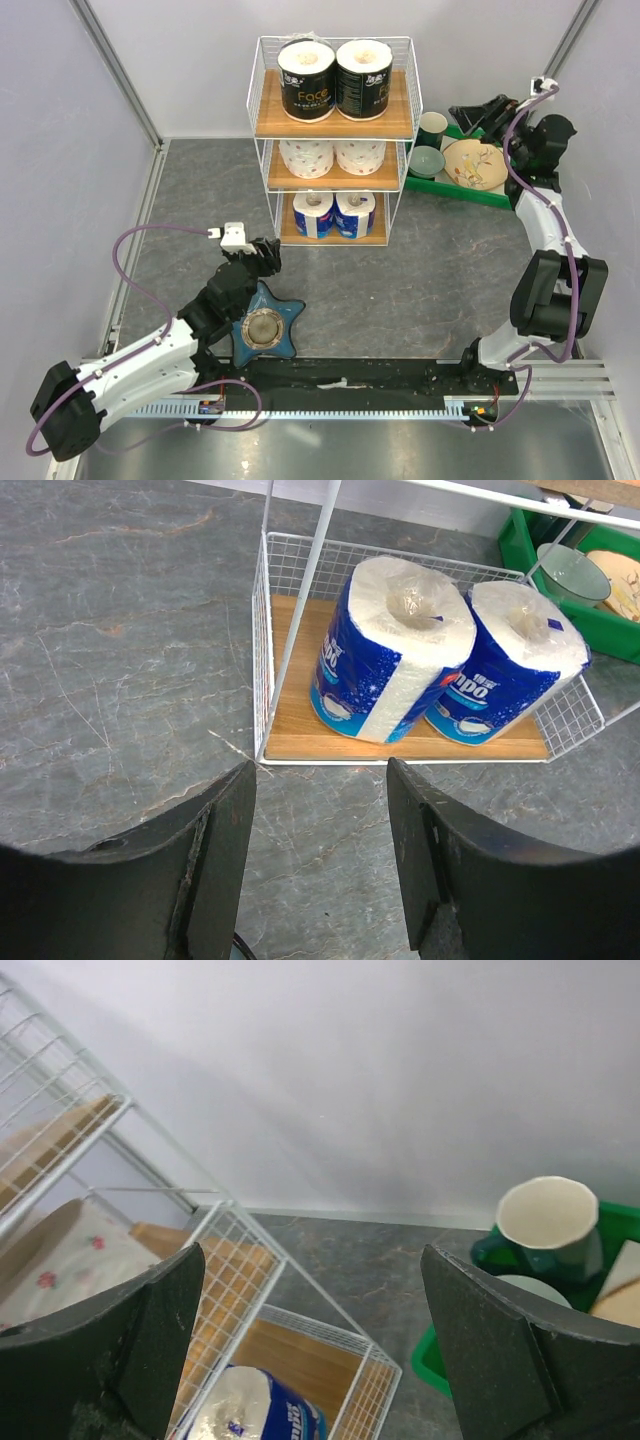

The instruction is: Place and organize the paper towels onto the shelf

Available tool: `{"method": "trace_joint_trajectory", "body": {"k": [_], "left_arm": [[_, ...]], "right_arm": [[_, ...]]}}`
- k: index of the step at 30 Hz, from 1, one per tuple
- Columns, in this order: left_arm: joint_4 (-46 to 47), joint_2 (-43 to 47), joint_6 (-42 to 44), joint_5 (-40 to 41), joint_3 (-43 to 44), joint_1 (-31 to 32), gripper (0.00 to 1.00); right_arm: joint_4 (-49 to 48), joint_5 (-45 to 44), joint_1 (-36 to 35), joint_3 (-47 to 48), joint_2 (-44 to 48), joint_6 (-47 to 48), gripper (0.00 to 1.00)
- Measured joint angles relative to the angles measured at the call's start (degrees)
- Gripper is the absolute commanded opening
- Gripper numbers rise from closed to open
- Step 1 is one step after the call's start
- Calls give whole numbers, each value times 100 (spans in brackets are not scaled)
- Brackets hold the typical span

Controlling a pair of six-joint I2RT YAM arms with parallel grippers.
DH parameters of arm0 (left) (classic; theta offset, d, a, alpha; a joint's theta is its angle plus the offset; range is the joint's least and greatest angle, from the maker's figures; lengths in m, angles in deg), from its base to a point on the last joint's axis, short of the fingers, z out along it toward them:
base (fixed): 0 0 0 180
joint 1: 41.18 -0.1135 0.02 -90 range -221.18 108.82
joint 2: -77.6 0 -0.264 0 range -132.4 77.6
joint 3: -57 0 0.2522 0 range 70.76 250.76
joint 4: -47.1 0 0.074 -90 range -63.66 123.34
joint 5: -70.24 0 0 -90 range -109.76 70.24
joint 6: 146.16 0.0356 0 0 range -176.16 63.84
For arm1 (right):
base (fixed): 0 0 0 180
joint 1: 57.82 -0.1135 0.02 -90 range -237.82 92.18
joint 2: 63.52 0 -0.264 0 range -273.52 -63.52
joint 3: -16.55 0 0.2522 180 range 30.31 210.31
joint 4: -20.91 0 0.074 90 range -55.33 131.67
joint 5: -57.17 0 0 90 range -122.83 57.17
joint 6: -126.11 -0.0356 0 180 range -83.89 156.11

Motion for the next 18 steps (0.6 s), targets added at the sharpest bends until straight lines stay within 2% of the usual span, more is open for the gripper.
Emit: {"method": "trace_joint_trajectory", "body": {"k": [9,18], "left_arm": [[-2,-57,0,0,11,2,62],[0,-92,0,0,17,2,62]], "right_arm": [[857,352,-675,452,-9,1060,97],[970,505,-901,461,-297,1307,96]]}}
